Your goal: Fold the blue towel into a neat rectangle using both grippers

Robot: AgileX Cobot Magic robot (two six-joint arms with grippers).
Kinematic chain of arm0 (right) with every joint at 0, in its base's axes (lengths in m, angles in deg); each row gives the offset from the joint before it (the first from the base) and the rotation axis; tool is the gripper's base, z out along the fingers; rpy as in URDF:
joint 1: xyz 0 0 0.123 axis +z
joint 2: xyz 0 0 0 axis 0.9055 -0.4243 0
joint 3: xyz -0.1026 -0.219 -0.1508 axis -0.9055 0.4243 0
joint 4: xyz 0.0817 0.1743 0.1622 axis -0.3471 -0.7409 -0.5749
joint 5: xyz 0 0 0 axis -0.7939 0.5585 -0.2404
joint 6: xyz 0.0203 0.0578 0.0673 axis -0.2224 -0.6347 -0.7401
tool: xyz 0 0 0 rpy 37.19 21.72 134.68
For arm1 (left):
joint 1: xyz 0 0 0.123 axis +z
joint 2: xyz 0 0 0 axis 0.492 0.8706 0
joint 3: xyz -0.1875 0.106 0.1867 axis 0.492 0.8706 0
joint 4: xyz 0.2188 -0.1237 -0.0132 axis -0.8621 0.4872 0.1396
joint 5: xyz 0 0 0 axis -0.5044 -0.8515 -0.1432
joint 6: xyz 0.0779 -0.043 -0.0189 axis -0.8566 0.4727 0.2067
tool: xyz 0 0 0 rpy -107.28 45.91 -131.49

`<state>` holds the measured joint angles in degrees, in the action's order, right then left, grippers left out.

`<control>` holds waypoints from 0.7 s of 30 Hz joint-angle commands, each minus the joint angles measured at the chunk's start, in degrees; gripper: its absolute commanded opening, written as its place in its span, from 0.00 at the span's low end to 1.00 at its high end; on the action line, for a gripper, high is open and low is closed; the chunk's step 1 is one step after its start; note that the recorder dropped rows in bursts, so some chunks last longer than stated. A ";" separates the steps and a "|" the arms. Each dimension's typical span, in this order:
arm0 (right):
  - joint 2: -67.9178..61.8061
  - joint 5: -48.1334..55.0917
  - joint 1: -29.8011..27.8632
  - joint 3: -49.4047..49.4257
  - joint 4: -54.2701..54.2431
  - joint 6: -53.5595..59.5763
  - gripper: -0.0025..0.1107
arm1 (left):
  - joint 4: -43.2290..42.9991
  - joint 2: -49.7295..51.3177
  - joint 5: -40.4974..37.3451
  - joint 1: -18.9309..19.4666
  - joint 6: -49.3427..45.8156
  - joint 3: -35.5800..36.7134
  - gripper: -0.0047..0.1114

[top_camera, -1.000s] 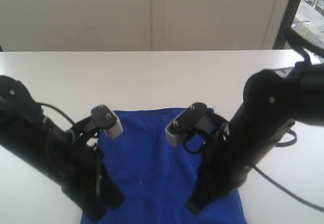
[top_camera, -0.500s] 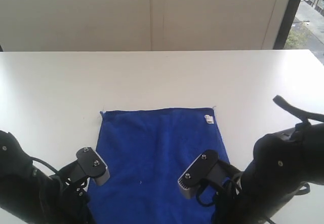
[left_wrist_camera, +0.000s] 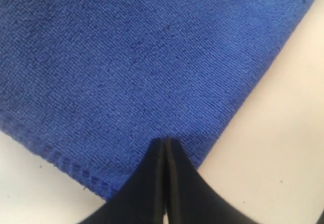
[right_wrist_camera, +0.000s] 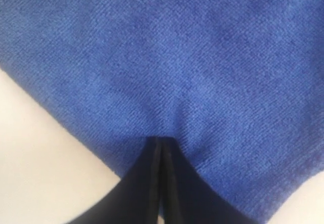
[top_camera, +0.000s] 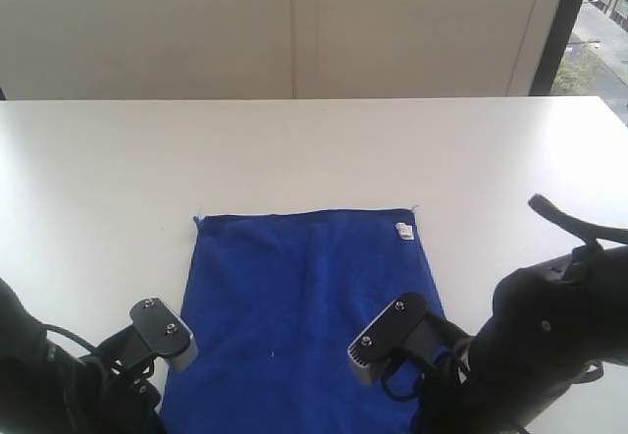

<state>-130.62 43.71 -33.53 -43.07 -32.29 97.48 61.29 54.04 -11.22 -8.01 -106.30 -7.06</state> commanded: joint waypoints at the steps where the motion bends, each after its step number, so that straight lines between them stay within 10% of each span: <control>1: -1.78 3.95 0.05 1.55 13.83 -14.24 0.02 | -1.30 0.26 -0.70 -0.50 0.28 1.90 0.04; 21: 7.22 8.72 0.05 -0.46 19.30 -21.49 0.02 | -1.30 0.16 -2.55 -0.50 0.28 -0.27 0.04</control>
<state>-126.65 50.00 -33.04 -43.20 -14.70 75.67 61.50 53.72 -11.36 -8.01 -106.19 -6.99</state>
